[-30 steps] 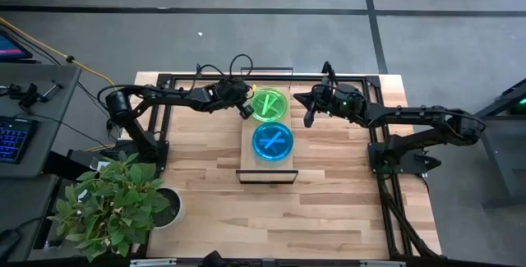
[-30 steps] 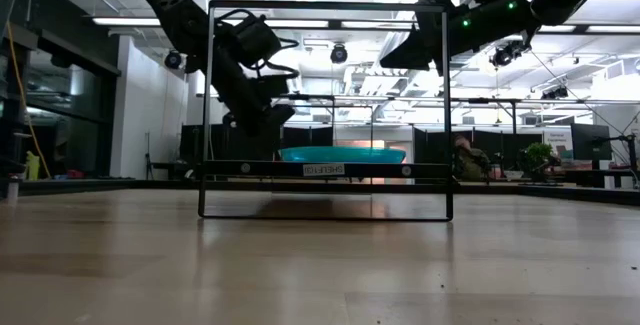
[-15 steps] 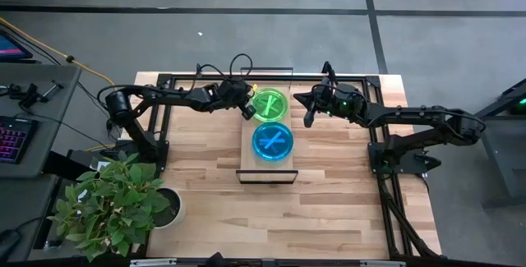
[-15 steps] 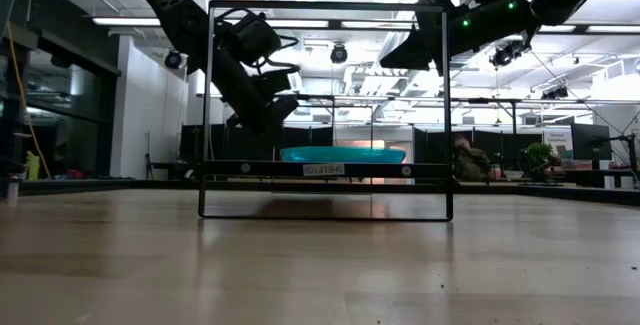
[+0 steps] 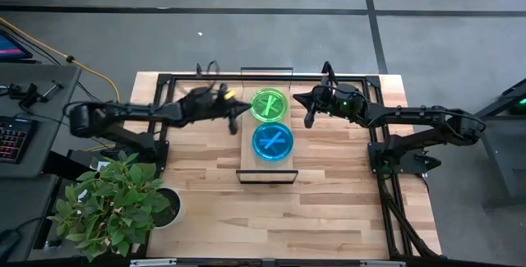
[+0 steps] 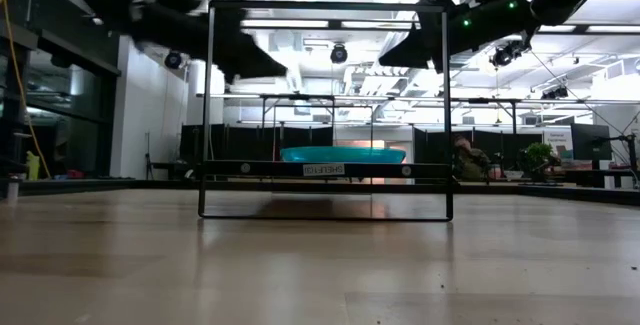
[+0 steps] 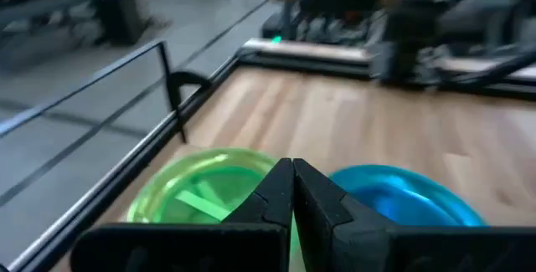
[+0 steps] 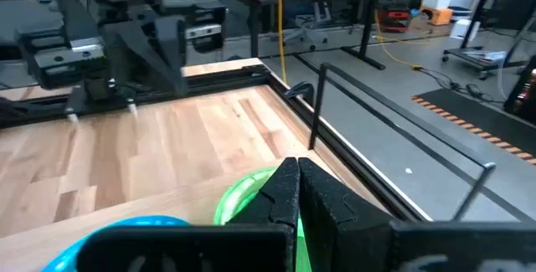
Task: Place and stack plates onto a shelf
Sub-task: Return to Home Position
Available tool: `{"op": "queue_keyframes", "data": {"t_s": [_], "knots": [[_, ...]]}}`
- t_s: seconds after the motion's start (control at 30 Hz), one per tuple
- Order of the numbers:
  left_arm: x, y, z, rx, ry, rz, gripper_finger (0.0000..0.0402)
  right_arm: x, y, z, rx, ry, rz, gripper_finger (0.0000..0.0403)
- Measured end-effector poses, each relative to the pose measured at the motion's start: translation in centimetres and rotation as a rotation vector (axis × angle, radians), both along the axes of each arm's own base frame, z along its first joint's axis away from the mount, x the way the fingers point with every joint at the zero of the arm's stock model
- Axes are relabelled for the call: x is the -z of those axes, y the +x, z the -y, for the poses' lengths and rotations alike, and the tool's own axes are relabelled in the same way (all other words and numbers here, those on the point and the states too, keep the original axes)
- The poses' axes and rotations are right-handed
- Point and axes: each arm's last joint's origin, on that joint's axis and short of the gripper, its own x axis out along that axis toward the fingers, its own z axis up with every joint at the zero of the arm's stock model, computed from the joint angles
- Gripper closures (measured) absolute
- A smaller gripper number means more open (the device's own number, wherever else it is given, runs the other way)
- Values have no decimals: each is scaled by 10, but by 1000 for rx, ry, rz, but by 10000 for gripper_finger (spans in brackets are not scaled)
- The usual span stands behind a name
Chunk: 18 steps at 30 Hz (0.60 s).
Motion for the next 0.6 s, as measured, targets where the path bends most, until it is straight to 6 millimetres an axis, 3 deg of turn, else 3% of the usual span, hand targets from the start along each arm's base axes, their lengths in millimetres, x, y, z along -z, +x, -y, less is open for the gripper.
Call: {"op": "queue_keyframes", "data": {"t_s": [0.3, 0.47, 0.6], "knots": [[30, -82, 36, 135, 52, 144, 401, -4, 1, -1, -33, -12, 38, 403], [46, -112, 50, 149, 58, 210, 401, -5, 2, -2, -39, -2, 50, 403], [55, -124, 57, 161, 33, 230, 401, -4, 3, -5, -51, 3, 50, 403]]}}
